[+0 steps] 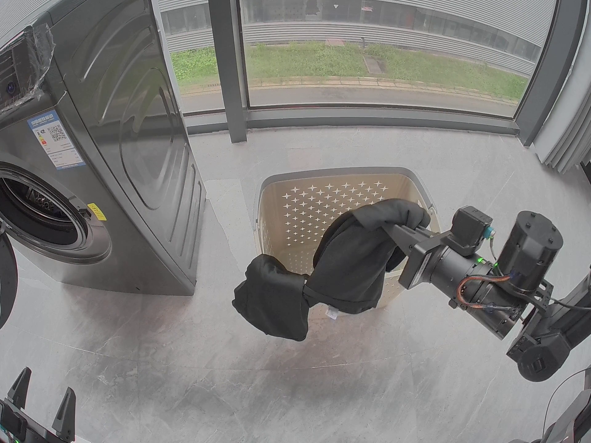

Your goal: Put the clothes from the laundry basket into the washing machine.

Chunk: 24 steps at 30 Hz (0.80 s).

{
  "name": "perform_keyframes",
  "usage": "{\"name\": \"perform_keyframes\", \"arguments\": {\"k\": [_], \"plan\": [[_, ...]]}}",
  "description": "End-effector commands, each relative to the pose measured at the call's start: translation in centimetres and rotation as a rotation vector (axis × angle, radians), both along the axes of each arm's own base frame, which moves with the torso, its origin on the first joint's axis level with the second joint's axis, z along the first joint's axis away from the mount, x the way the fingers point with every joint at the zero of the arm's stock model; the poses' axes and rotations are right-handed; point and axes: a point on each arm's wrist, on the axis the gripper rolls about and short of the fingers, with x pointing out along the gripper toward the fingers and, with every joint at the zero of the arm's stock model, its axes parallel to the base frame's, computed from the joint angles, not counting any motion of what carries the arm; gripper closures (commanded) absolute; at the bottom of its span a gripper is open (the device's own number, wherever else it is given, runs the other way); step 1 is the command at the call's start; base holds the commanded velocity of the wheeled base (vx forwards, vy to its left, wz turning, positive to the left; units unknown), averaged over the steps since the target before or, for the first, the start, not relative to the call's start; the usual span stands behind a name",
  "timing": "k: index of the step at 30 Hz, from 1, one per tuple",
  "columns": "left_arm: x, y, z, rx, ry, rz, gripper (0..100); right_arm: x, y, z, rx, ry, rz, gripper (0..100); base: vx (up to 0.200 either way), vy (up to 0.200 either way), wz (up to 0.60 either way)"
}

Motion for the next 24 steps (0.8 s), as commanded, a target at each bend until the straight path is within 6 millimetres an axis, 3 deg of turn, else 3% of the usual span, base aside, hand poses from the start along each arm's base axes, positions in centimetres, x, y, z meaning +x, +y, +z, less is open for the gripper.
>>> {"name": "perform_keyframes", "arguments": {"k": [1, 9, 18, 24], "plan": [[0.0, 0.0, -0.4, 0.004, 0.002, 0.002, 0, -1.7, -0.9, 2.7, 0.042, -0.088, 0.008, 100, 0.0, 0.0, 0.0], [0.0, 0.0, -0.5, 0.029, 0.004, 0.002, 0, -2.1, -1.8, 3.6, 0.043, -0.118, -0.019, 100, 0.0, 0.0, 0.0], [0.0, 0.0, -0.5, 0.006, 0.002, -0.002, 0, -2.0, -2.1, 2.9, 0.039, -0.092, -0.105, 100, -0.2, 0.0, 0.0], [0.0, 0.0, -0.5, 0.002, 0.002, -0.002, 0, -1.9, -2.3, 3.2, 0.053, -0.09, -0.177, 100, 0.0, 0.0, 0.0]]}}
